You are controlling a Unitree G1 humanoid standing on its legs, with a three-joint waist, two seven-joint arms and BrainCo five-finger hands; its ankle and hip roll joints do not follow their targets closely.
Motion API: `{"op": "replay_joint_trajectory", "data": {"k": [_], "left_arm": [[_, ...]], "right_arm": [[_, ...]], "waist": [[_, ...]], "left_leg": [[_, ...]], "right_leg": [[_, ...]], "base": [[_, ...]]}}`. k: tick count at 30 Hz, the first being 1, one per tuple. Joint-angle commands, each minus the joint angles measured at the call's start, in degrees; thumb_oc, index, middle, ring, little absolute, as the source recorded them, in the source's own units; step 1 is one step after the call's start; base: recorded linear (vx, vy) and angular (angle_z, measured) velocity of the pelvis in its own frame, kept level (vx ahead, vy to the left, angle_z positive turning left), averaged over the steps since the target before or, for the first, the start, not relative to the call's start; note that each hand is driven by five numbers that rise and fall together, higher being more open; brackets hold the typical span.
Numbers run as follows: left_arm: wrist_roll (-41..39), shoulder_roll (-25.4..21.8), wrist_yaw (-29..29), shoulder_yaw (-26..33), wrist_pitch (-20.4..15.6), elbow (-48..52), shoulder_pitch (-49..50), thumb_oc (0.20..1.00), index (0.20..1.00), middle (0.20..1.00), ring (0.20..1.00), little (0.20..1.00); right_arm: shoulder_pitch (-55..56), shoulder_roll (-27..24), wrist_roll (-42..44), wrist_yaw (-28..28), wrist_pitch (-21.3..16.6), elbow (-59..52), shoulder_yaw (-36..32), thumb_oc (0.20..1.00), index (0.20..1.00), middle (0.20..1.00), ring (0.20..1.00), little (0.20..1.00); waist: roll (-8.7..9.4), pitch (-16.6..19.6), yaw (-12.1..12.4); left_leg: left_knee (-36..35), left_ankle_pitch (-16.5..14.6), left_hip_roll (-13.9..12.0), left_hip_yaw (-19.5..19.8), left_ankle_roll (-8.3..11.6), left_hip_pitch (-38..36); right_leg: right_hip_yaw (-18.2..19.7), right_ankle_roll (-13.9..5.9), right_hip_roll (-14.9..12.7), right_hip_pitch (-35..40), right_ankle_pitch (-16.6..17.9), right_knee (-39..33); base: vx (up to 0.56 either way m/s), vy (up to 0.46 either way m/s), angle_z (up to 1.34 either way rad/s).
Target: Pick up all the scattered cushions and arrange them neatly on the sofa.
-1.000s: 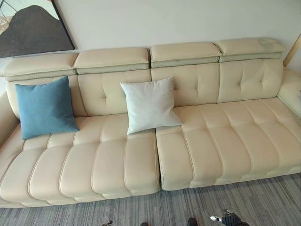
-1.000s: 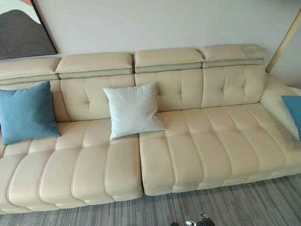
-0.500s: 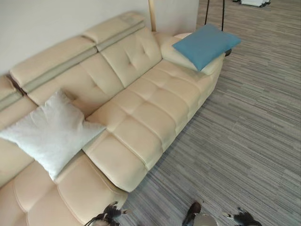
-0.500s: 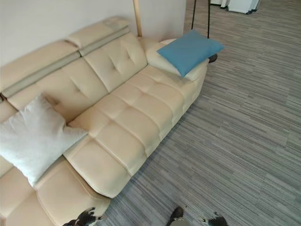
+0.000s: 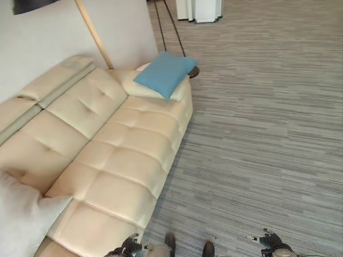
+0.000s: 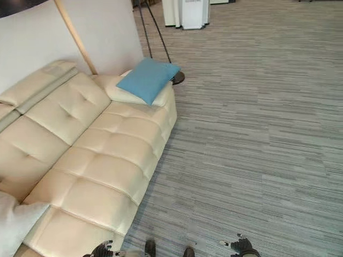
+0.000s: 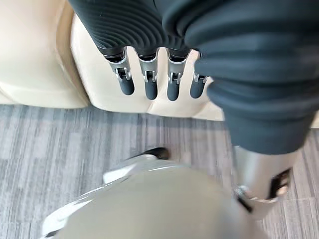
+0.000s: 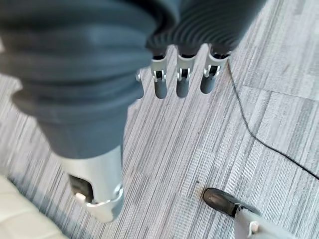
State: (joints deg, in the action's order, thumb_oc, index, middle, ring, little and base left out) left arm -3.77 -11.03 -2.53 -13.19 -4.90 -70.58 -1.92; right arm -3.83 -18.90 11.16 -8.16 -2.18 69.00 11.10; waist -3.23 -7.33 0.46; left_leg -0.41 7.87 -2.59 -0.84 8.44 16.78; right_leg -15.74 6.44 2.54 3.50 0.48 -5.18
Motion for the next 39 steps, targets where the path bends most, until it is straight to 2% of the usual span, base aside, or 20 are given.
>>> {"op": "replay_joint_trajectory", "data": {"k": [1,6,7,8,9,10,11,13,14,15,17,18,22,27,30,32,34,35,37,39], "left_arm": [[-2.56,-0.75,-1.05,0.33,-0.80,0.42,-1.44,1.000,1.000,1.000,1.000,1.000],[-0.37,-1.38,-0.05,-0.30,-0.56,0.56,-0.57,1.000,1.000,1.000,1.000,1.000],[1.10,-1.88,0.48,-1.26,-0.41,0.84,-0.64,1.000,1.000,1.000,1.000,1.000],[1.11,-1.90,0.48,-1.27,-0.41,0.84,-0.63,1.000,1.000,1.000,1.000,1.000],[2.34,-2.62,0.78,-2.38,-0.36,1.84,-0.97,1.000,1.000,1.000,1.000,1.000],[2.65,-3.07,0.81,-2.58,-0.30,2.19,-1.14,1.000,1.000,1.000,1.000,1.000],[2.80,-3.40,0.75,-2.58,-0.20,2.39,-1.09,1.000,1.000,1.000,1.000,1.000],[3.08,-4.04,0.57,-2.44,-0.05,2.06,-1.24,1.000,1.000,1.000,1.000,1.000],[2.63,-4.42,0.60,-2.14,0.02,1.90,-1.29,1.000,1.000,1.000,1.000,1.000],[2.33,-4.93,0.58,-1.49,0.05,0.64,-1.79,1.000,1.000,1.000,1.000,1.000],[2.33,-4.90,0.57,-1.49,0.04,0.60,-1.85,1.000,1.000,1.000,1.000,1.000],[2.51,-6.18,0.37,-0.13,-0.05,-0.12,-2.05,1.000,1.000,1.000,1.000,1.000],[2.97,-8.48,-0.39,2.48,-0.65,-2.01,-3.58,1.000,1.000,1.000,1.000,1.000],[2.76,-7.90,-0.41,3.72,-1.09,-2.48,-2.09,1.000,1.000,1.000,1.000,1.000],[2.14,-6.72,-0.39,3.94,-1.12,-2.15,-0.66,1.000,1.000,1.000,1.000,1.000],[1.48,-5.77,-0.26,3.40,-0.93,-1.47,-0.08,1.000,1.000,1.000,1.000,1.000],[0.07,-4.99,0.00,2.87,-0.60,-0.24,-0.28,1.000,1.000,1.000,1.000,1.000],[-0.48,-4.80,-0.23,2.77,-0.59,0.12,-0.46,1.000,1.000,1.000,1.000,1.000],[-1.35,-4.23,-0.43,2.67,-0.69,0.26,-0.68,1.000,1.000,1.000,1.000,1.000],[-2.18,-3.62,-0.54,2.72,-0.76,0.63,-0.30,1.000,1.000,1.000,1.000,1.000]], "right_arm": [[-2.76,-0.72,-0.71,-0.78,-1.37,-0.29,-0.97,1.000,1.000,1.000,1.000,1.000],[-1.41,0.63,-2.96,0.58,-0.73,1.12,-0.58,1.000,1.000,1.000,1.000,1.000],[-0.68,0.91,-2.88,1.23,-0.59,1.31,-1.21,1.000,1.000,1.000,1.000,1.000],[-0.67,0.92,-2.88,1.23,-0.58,1.30,-1.21,1.000,1.000,1.000,1.000,1.000],[-0.61,0.82,-2.90,1.73,-0.62,0.65,-1.03,1.000,1.000,1.000,1.000,1.000],[-0.61,0.67,-2.95,1.86,-0.66,0.24,-1.01,1.000,1.000,1.000,1.000,1.000],[-0.30,0.66,-2.91,2.07,-0.52,-0.16,-1.24,1.000,1.000,1.000,1.000,1.000],[0.45,0.16,-3.28,1.76,-0.80,-0.30,-1.94,1.000,1.000,1.000,1.000,1.000],[0.46,-0.85,-2.96,1.63,-0.53,0.17,-3.08,1.000,1.000,1.000,1.000,1.000],[0.19,-2.22,-2.91,1.26,-0.77,0.70,-4.34,1.000,1.000,1.000,1.000,1.000],[0.14,-2.25,-2.91,1.27,-0.77,0.72,-4.35,1.000,1.000,1.000,1.000,1.000],[0.50,-3.89,-2.62,1.23,-0.73,0.73,-5.85,1.000,1.000,1.000,1.000,1.000],[1.11,-5.21,-2.20,1.14,-0.64,1.10,-7.92,1.000,1.000,1.000,1.000,1.000],[2.19,-5.25,-2.72,1.64,-0.49,1.07,-8.24,1.000,1.000,1.000,1.000,1.000],[2.27,-5.23,-2.74,1.86,-0.79,0.93,-7.36,1.000,1.000,1.000,1.000,1.000],[2.03,-4.97,-2.40,1.86,-1.09,0.49,-6.32,1.000,1.000,1.000,1.000,1.000],[1.25,-4.79,-1.73,1.63,-0.89,0.02,-5.70,1.000,1.000,1.000,1.000,1.000],[0.57,-4.61,-1.39,1.56,-0.49,-0.15,-5.28,1.000,1.000,1.000,1.000,1.000],[-0.15,-4.38,-1.06,1.55,-0.53,-0.30,-4.61,1.000,1.000,1.000,1.000,1.000],[-1.18,-4.40,-1.60,0.99,-0.74,-0.71,-3.12,1.000,1.000,1.000,1.000,1.000]], "waist": [[0.86,-3.00,3.59],[1.21,-0.28,5.37],[2.32,0.76,5.46],[2.39,0.82,5.51],[3.02,0.24,4.43],[3.18,0.00,3.83],[3.02,-0.43,3.15],[1.70,-1.19,2.03],[0.63,-2.04,0.96],[0.42,-2.99,0.38],[0.27,-2.98,0.31],[0.75,-4.11,-0.67],[0.75,-5.17,-3.54],[1.35,-3.12,-4.27],[0.15,-1.85,-4.39],[-0.30,-1.63,-3.91],[0.69,-1.91,-2.99],[1.55,-2.18,-2.26],[1.83,-2.40,-0.93],[1.11,-2.13,1.78]], "left_leg": [[-2.89,-1.16,1.03,-1.09,-3.54,2.30],[-2.01,3.37,1.14,-2.24,-4.71,2.01],[-0.14,1.92,2.53,-2.63,-6.41,1.07],[-0.09,1.87,2.57,-2.70,-6.43,1.14],[0.92,-0.67,3.70,-3.72,-8.62,-1.11],[0.88,-1.75,4.16,-4.09,-9.35,-2.47],[0.47,-3.00,4.49,-4.63,-10.20,-4.68],[-0.94,-5.16,3.95,-5.39,-10.91,-9.31],[-0.61,-7.34,3.58,-5.25,-10.74,-12.01],[-0.25,-9.37,3.46,-4.92,-10.42,-14.11],[-0.17,-9.38,3.31,-4.83,-10.38,-14.01],[0.42,-11.33,3.05,-4.92,-9.24,-16.14],[0.30,-15.61,1.98,-3.27,-6.69,-21.70],[2.14,-18.92,1.75,-2.01,-5.55,-25.62],[9.03,-15.48,-0.65,-0.88,-3.91,-24.82],[19.00,-9.94,-1.75,-0.22,-3.32,-21.78],[32.21,-5.92,-1.14,-0.20,-3.25,-16.01],[35.35,-6.24,-1.52,-2.59,-3.51,-13.30],[35.05,-8.37,-0.86,-4.37,-3.90,-9.31],[20.52,-10.31,-0.17,-8.58,-5.18,-5.09]], "right_leg": [[8.57,-8.95,-5.19,5.03,-10.92,4.64],[13.75,-10.35,-5.29,11.56,-14.32,5.92],[13.61,-12.34,-6.98,9.90,-12.21,13.33],[13.66,-12.37,-7.05,9.76,-12.31,13.49],[14.70,-15.22,-8.54,3.10,-3.71,28.02],[14.66,-16.51,-9.13,0.59,0.54,33.09],[13.66,-17.09,-10.25,-2.20,3.49,37.76],[9.92,-16.08,-12.76,-7.54,4.74,42.04],[5.56,-14.03,-14.65,-10.74,-0.88,37.62],[3.65,-13.09,-15.35,-13.78,-3.13,33.53],[3.49,-13.02,-15.20,-13.68,-2.98,33.28],[2.06,-14.12,-16.36,-15.01,-1.33,21.55],[4.64,-17.34,-17.17,-19.79,5.53,2.67],[5.38,-17.72,-17.81,-19.42,8.46,4.74],[4.78,-15.81,-15.49,-17.12,7.20,6.34],[4.41,-13.53,-13.48,-14.09,4.57,6.81],[3.57,-11.01,-13.01,-10.02,1.24,6.46],[3.35,-10.11,-12.62,-7.80,-0.61,6.40],[3.19,-9.89,-12.26,-5.40,-2.00,6.04],[1.56,-10.50,-10.90,-0.81,-4.96,5.02]], "base": [[0.51,-0.028,-0.56],[0.71,0.112,-0.93],[0.55,0.120,-0.84],[0.63,0.158,-0.65],[0.39,0.104,-0.43],[0.49,0.137,-0.47],[0.34,0.103,0.01],[0.43,0.080,0.26],[0.56,-0.044,0.29],[0.44,-0.073,0.01],[0.27,-0.120,-0.03],[0.39,-0.238,0.23],[0.47,-0.290,0.37],[0.47,-0.315,0.55],[0.40,-0.346,0.05],[0.31,-0.324,-0.33],[0.47,-0.432,-0.13],[0.51,-0.406,-0.03],[0.42,-0.227,-0.16],[0.62,-0.123,-0.21]]}}
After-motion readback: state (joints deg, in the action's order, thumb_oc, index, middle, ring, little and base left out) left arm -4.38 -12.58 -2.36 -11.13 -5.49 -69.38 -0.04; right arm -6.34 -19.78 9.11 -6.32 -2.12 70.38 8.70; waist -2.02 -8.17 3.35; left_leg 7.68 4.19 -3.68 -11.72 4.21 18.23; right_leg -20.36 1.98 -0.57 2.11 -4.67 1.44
